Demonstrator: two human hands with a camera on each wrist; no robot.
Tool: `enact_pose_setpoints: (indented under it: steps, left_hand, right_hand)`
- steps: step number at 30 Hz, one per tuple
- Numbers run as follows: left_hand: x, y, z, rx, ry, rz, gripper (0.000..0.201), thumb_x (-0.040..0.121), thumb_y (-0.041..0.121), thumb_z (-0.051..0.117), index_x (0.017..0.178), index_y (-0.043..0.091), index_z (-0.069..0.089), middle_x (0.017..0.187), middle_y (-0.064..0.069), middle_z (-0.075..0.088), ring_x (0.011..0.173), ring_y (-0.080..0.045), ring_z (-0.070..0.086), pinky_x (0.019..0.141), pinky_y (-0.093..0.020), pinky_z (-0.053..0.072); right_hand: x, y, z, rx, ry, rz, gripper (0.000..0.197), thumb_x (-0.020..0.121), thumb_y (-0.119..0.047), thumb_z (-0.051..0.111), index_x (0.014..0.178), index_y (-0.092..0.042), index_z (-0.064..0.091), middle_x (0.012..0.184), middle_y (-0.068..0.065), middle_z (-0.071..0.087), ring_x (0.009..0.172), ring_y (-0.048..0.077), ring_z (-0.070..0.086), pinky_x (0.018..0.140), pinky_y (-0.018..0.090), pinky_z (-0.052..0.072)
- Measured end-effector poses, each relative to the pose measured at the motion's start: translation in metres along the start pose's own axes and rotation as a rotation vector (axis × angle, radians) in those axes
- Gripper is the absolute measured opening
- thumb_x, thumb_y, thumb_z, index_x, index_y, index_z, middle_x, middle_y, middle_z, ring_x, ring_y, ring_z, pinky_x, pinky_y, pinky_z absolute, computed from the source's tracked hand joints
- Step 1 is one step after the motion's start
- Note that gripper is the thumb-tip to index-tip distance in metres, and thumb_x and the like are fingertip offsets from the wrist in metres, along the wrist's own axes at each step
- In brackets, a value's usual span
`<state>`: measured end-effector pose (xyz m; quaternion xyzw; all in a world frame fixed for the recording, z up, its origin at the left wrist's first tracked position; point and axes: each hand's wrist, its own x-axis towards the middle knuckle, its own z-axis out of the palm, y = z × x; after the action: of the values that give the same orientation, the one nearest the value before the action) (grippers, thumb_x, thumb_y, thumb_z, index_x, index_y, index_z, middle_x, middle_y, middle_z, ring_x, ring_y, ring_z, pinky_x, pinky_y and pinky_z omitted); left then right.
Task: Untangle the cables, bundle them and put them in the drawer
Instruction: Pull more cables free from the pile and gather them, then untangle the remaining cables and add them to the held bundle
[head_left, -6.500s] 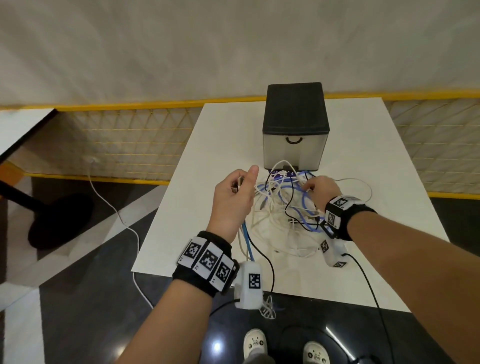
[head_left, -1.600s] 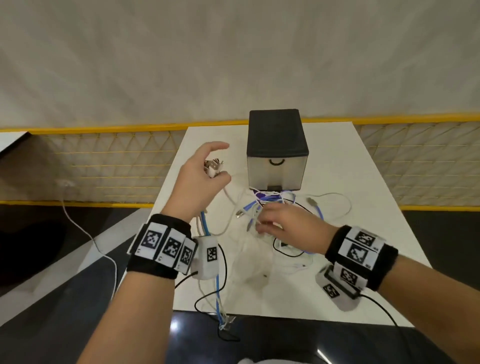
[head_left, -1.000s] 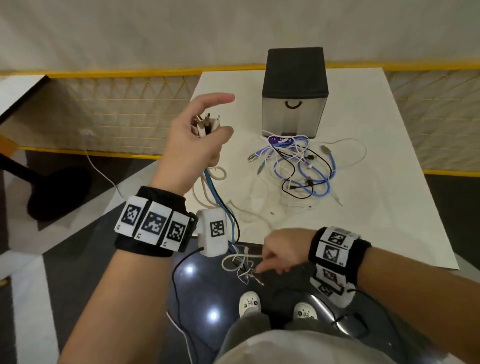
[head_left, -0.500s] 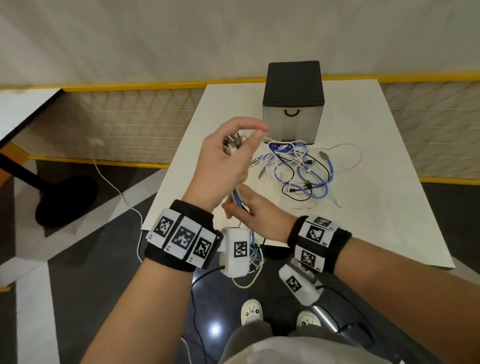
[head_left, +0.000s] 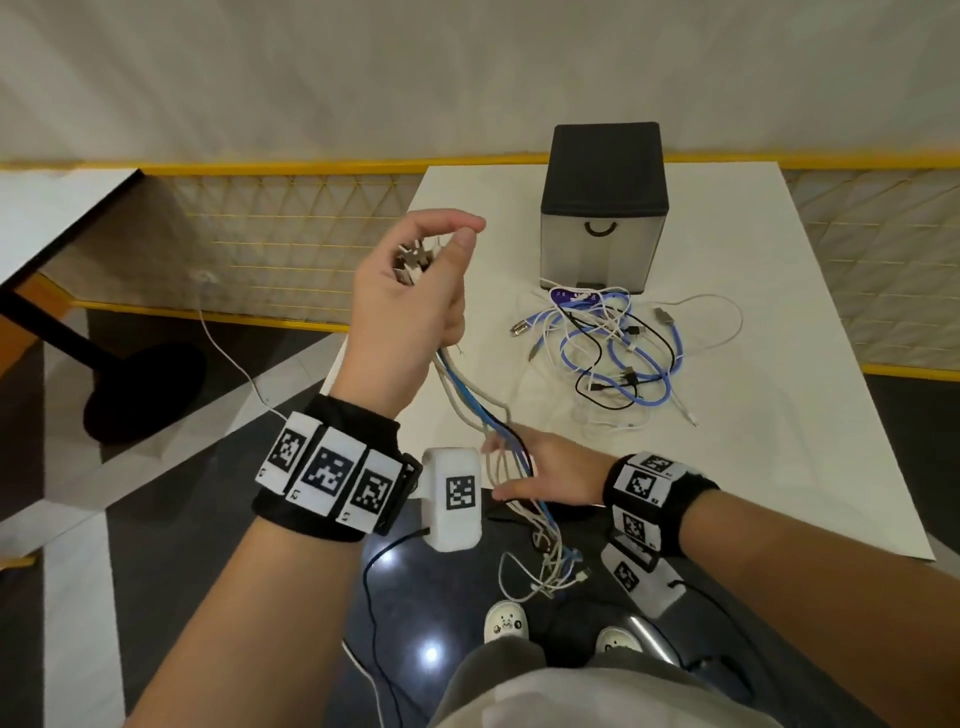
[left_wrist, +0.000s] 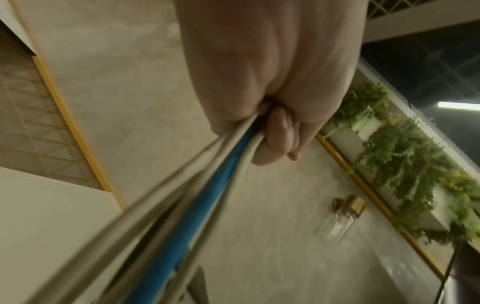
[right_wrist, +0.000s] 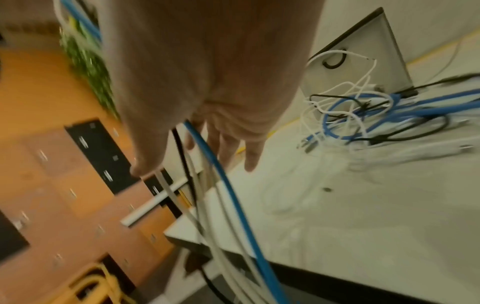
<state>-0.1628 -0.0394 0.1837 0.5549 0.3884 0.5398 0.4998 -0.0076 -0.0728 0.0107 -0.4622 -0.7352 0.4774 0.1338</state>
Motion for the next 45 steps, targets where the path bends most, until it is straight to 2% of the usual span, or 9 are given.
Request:
enact_pose_setpoints:
  steps: [4, 8, 12, 15, 19, 25, 29, 41, 45]
  left_hand:
    - [-0.008, -0.018, 0.012, 0.135, -0.066, -0.057, 0.01, 0.1, 0.015, 0.057, 0.1, 0.017, 0.067, 0.051, 0.007, 0.032, 0.044, -0.013, 0.023, 0.044, -0.02, 0.023]
    - [-0.011, -0.022, 0.014, 0.124, -0.062, -0.02, 0.012, 0.1, 0.013, 0.057, 0.099, 0.017, 0.068, 0.049, 0.009, 0.033, 0.042, -0.012, 0.024, 0.044, -0.018, 0.025]
    - [-0.002, -0.008, 0.0, 0.005, 0.011, 0.07, 0.018, 0.101, 0.012, 0.054, 0.095, 0.022, 0.068, 0.053, 0.007, 0.029, 0.044, -0.011, 0.02, 0.044, -0.019, 0.02]
    - [0.002, -0.008, -0.006, -0.002, 0.033, 0.065, 0.016, 0.102, 0.019, 0.055, 0.094, 0.022, 0.068, 0.055, 0.003, 0.028, 0.046, -0.012, 0.019, 0.043, -0.02, 0.02]
    - [0.004, -0.023, -0.006, 0.038, 0.019, -0.011, 0.023, 0.093, 0.036, 0.061, 0.079, 0.017, 0.059, 0.054, 0.004, 0.028, 0.047, -0.013, 0.02, 0.043, -0.021, 0.019]
    - [0.014, -0.049, -0.005, 0.041, 0.105, -0.133, 0.03, 0.096, 0.036, 0.061, 0.068, 0.027, 0.056, 0.053, 0.007, 0.028, 0.046, -0.012, 0.019, 0.042, -0.019, 0.02]
    - [0.027, -0.061, -0.009, 0.071, 0.195, -0.182, 0.03, 0.098, 0.034, 0.06, 0.071, 0.021, 0.055, 0.05, 0.009, 0.029, 0.043, -0.01, 0.021, 0.041, -0.019, 0.022]
    - [0.072, -0.094, -0.024, 0.145, 0.268, -0.278, 0.032, 0.098, 0.036, 0.059, 0.071, 0.018, 0.055, 0.051, 0.008, 0.031, 0.046, -0.012, 0.026, 0.042, -0.021, 0.027]
    - [0.078, -0.103, -0.031, 0.151, 0.263, -0.292, 0.031, 0.098, 0.035, 0.059, 0.072, 0.018, 0.056, 0.052, 0.008, 0.031, 0.045, -0.011, 0.026, 0.043, -0.021, 0.027]
  right_hand:
    - [0.001, -0.054, -0.01, 0.243, 0.227, -0.247, 0.04, 0.09, -0.018, 0.065, 0.122, -0.022, 0.042, 0.112, -0.009, 0.06, 0.108, -0.009, 0.054, 0.095, 0.005, 0.035]
    - [-0.002, -0.057, 0.009, 0.146, 0.167, -0.275, 0.01, 0.102, -0.014, 0.037, 0.105, -0.006, 0.042, 0.087, -0.004, 0.051, 0.073, 0.005, 0.055, 0.075, 0.024, 0.045]
    - [-0.009, -0.005, 0.035, -0.027, 0.004, 0.062, 0.033, 0.103, -0.029, 0.031, 0.122, -0.006, 0.044, 0.095, 0.004, 0.053, 0.085, 0.025, 0.055, 0.081, 0.038, 0.044]
    - [-0.007, 0.022, 0.029, -0.204, -0.118, 0.05, 0.031, 0.097, -0.016, 0.042, 0.128, -0.015, 0.042, 0.114, 0.013, 0.059, 0.101, 0.033, 0.059, 0.092, 0.045, 0.047]
    - [0.007, 0.028, -0.009, -0.332, -0.246, 0.109, 0.069, 0.083, 0.011, 0.04, 0.146, -0.016, 0.031, 0.145, 0.008, 0.04, 0.124, 0.021, 0.048, 0.098, 0.018, 0.036]
    - [0.045, 0.041, -0.05, -0.277, 0.184, 0.205, 0.028, 0.09, -0.002, 0.043, 0.112, -0.011, 0.058, 0.109, 0.006, 0.05, 0.084, 0.018, 0.053, 0.084, 0.031, 0.049]
    - [0.075, 0.042, -0.067, -0.312, 0.304, 0.183, 0.025, 0.093, -0.004, 0.042, 0.109, -0.008, 0.06, 0.117, 0.011, 0.052, 0.098, 0.025, 0.057, 0.088, 0.029, 0.044]
    - [0.186, 0.041, -0.124, -1.093, 0.033, 0.256, 0.035, 0.093, -0.008, 0.044, 0.127, -0.014, 0.05, 0.132, 0.008, 0.051, 0.125, 0.028, 0.045, 0.103, 0.04, 0.034]
    - [0.191, 0.058, -0.136, -1.068, -0.051, 0.315, 0.041, 0.091, -0.014, 0.055, 0.13, -0.015, 0.047, 0.133, 0.007, 0.047, 0.125, 0.028, 0.044, 0.102, 0.04, 0.035]
